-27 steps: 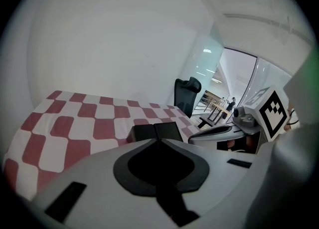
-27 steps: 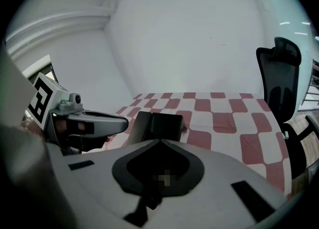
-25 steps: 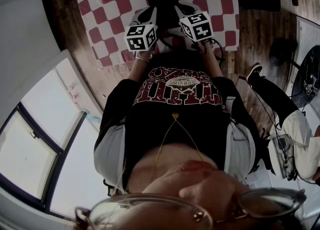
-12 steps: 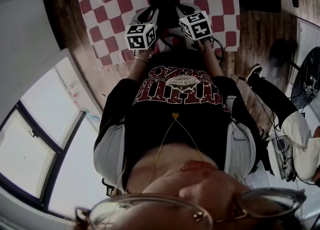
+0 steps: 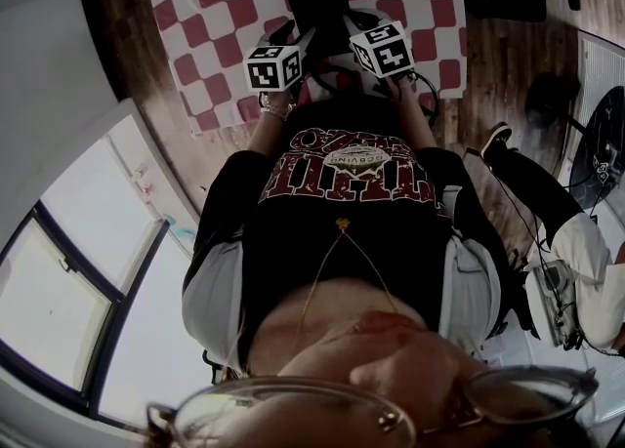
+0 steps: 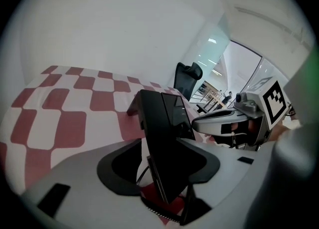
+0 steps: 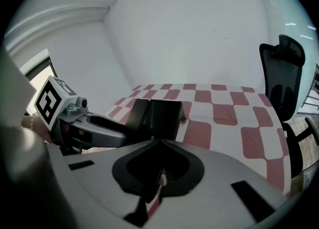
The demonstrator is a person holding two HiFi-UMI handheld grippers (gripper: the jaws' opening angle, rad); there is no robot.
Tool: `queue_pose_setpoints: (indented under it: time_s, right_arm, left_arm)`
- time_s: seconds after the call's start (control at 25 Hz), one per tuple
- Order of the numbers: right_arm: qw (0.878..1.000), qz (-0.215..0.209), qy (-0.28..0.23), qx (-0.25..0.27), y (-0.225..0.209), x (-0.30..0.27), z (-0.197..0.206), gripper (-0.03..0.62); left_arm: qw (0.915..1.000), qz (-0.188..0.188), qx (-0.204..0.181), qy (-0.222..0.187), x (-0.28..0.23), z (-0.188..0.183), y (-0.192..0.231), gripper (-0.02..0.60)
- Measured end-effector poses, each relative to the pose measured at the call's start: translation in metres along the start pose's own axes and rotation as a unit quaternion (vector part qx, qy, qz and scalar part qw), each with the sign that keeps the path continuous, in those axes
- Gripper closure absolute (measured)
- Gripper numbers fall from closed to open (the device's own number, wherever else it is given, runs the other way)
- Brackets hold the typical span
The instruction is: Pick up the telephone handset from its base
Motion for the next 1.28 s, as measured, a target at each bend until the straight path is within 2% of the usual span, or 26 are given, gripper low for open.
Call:
queue_pose_setpoints:
  time_s: [0.44,0.68,1.0,1.28]
  right_arm:
    - [1.0,0.006,0.007,0.0,0.001,0.001,0.004,0.577]
    - [1.0,0.008,0.001,-0.008,0.002,0.004,0.004,0.577]
    - [1.0,0.015,-0.004,-0.013,0.002,0.011,0.009,0.577]
    - [1.0,0.019,-0.007,-0.008,0.006,0.014,0.011,0.577]
  left_arm:
    - [0.9988,0.045,0.006,0.016,-0.013,0.004,0.008,0.376]
    - [0.9959,0.082,0.03,0.026,-0.022,0.006,0.01,0.373]
    - [0.9956,0.08,0.036,0.031,-0.024,0.005,0.01,0.373]
    - [0.9981,0.045,0.032,0.029,-0.021,0.005,0.004,0.379]
Point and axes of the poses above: the fingertips, and each gripper's own axes: x backward along the fingers, y to its left, z out of its underside, the point moved 10 cm from there along x, backward along the fingers, and after that the axes turned 1 degree about z, right-handed, at the moved point
